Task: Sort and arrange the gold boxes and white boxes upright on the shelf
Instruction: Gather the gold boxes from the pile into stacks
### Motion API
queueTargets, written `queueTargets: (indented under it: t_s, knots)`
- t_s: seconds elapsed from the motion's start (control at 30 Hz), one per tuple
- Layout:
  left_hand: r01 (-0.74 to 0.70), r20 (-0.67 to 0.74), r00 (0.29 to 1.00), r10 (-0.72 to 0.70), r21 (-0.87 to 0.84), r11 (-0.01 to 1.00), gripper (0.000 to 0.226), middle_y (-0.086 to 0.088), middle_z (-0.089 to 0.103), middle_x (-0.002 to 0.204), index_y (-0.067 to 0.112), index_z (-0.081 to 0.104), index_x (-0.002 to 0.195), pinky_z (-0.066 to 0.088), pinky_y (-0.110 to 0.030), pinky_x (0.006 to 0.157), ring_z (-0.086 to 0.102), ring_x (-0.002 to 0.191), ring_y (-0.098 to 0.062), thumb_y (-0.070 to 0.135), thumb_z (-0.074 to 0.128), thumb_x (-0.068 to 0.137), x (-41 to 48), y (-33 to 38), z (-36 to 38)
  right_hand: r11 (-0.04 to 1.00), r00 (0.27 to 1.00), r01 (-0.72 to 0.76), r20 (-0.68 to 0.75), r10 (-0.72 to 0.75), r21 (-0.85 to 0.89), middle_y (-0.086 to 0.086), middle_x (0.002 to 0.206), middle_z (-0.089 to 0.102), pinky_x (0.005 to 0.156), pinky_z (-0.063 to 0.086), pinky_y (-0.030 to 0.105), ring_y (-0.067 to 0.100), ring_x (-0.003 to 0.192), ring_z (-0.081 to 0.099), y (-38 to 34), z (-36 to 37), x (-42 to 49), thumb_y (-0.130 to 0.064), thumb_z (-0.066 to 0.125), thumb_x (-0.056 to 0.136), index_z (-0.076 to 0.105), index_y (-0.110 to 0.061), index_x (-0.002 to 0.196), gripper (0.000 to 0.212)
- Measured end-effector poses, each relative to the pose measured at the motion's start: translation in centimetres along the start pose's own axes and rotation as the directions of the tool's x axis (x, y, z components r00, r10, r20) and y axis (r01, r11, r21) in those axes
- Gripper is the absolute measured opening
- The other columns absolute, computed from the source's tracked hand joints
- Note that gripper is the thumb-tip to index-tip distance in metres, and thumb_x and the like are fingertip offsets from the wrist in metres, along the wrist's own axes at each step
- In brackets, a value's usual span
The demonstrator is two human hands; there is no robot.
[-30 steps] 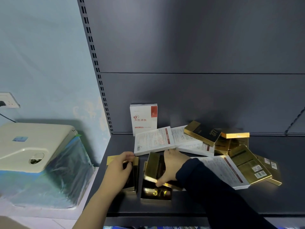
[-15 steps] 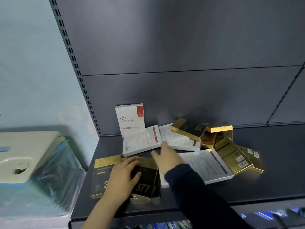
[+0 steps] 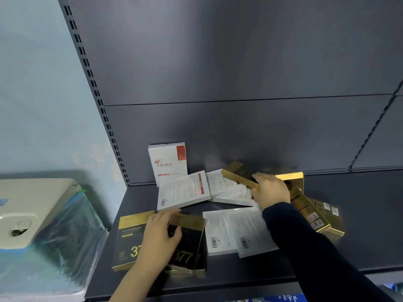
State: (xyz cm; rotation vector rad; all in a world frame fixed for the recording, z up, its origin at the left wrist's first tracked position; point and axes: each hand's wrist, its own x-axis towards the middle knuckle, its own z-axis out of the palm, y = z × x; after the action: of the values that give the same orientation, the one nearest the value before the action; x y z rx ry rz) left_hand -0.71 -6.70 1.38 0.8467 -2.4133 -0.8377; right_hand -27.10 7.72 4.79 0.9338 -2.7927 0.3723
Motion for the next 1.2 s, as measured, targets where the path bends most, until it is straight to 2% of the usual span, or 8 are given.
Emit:
queueTargets:
  t_s: [0.17, 0.3, 0.43, 0.6, 0.77, 0.87, 0.97, 1.2]
  knots:
    - [0.166, 0.032, 0.985, -0.171, -0.464, 0.870, 0.043, 0.010, 0.070, 0.109, 0.032, 0.051, 0.125, 0.051, -0.015, 0.083, 0.064, 0.094, -0.005, 0.008, 0.058, 0.090, 1.1, 3.8, 0.0, 0.983, 0.955, 0.113, -0.290, -0.067, 0.145, 0.001, 0.071, 0.067, 0.068, 0.057, 0.034, 0.020, 0.064, 0.061, -1.1, -0.4, -1.8, -0.026, 0.051, 0.090, 0.069, -0.018, 0.085, 0.021]
    - [0.514, 0.449, 0.856, -0.256, -0.790, 0.334, 0.035, -0.012, 0.071, 0.111, 0.024, 0.046, 0.128, 0.056, -0.037, 0.084, 0.072, 0.095, -0.030, 0.030, 0.055, 0.094, 3.1, 7.3, 1.6, 0.950, 0.895, 0.291, -0.382, -0.230, 0.110, -0.004, 0.083, 0.072, 0.071, 0.054, 0.032, 0.014, 0.074, 0.066, -3.1, 0.3, -4.9, -0.028, 0.064, 0.084, 0.072, -0.020, 0.094, 0.015]
    - [0.675, 0.643, 0.737, -0.210, -0.719, 0.166, 0.054, -0.018, 0.072, 0.105, 0.008, 0.059, 0.118, 0.058, -0.037, 0.069, 0.071, 0.088, -0.030, 0.053, 0.043, 0.093, 4.4, 9.7, 3.3, 0.850, 0.785, 0.521, -0.431, -0.444, 0.072, -0.008, 0.095, 0.073, 0.080, 0.047, 0.029, 0.011, 0.085, 0.066, -4.1, 1.5, -7.9, -0.036, 0.062, 0.079, 0.072, -0.023, 0.098, 0.025]
    - [0.531, 0.450, 0.842, -0.299, -0.791, 0.305, 0.032, -0.015, 0.072, 0.105, 0.011, 0.056, 0.121, 0.058, -0.036, 0.063, 0.072, 0.086, -0.026, 0.025, 0.059, 0.092, 4.6, 8.3, 4.1, 0.805, 0.808, 0.578, -0.236, -0.540, 0.135, -0.012, 0.109, 0.068, 0.088, 0.050, 0.031, 0.006, 0.101, 0.062, -2.0, 0.5, -8.7, -0.052, 0.052, 0.080, 0.068, -0.030, 0.103, 0.035]
    - [0.473, 0.348, 0.877, -0.332, -0.748, 0.465, 0.026, -0.009, 0.073, 0.105, 0.017, 0.061, 0.113, 0.056, -0.039, 0.071, 0.069, 0.097, -0.029, 0.029, 0.060, 0.090, 4.3, 5.9, 1.3, 0.892, 0.986, 0.040, -0.163, 0.038, 0.450, -0.003, 0.112, 0.059, 0.085, 0.045, 0.022, 0.011, 0.101, 0.056, 5.4, -2.5, -4.3, -0.030, 0.058, 0.088, 0.064, -0.016, 0.110, 0.027]
    - [0.430, 0.291, 0.903, -0.317, -0.644, 0.633, 0.021, -0.009, 0.075, 0.098, 0.018, 0.066, 0.106, 0.052, -0.039, 0.072, 0.071, 0.091, -0.029, 0.028, 0.061, 0.088, 3.6, 3.4, -0.9, 0.760, 0.932, -0.287, -0.015, 0.363, 0.582, 0.007, 0.114, 0.057, 0.087, 0.049, 0.036, 0.020, 0.099, 0.056, 9.1, -3.6, -1.3, -0.027, 0.062, 0.086, 0.058, -0.013, 0.111, 0.028]
    - [0.371, 0.229, 0.928, -0.293, -0.599, 0.709, 0.022, -0.009, 0.075, 0.098, 0.025, 0.067, 0.108, 0.055, -0.037, 0.065, 0.071, 0.088, -0.031, 0.023, 0.066, 0.085, 2.3, 0.8, -3.5, 0.418, 0.791, -0.488, 0.186, 0.583, 0.766, 0.014, 0.101, 0.063, 0.087, 0.050, 0.043, 0.029, 0.092, 0.059, 10.4, -4.2, 1.3, -0.028, 0.058, 0.085, 0.053, -0.011, 0.095, 0.020]
    - [0.399, 0.021, 0.898, -0.439, -0.456, 0.796, 0.045, 0.007, 0.073, 0.109, 0.053, 0.064, 0.111, 0.045, -0.042, 0.101, 0.063, 0.109, -0.018, 0.020, 0.071, 0.082, -1.1, -4.8, -8.1, 0.213, 0.678, -0.676, 0.482, 0.555, 0.705, 0.010, 0.077, 0.066, 0.060, 0.045, 0.028, 0.017, 0.059, 0.052, 10.5, -2.5, 4.5, -0.041, 0.061, 0.086, 0.061, -0.005, 0.093, 0.037]
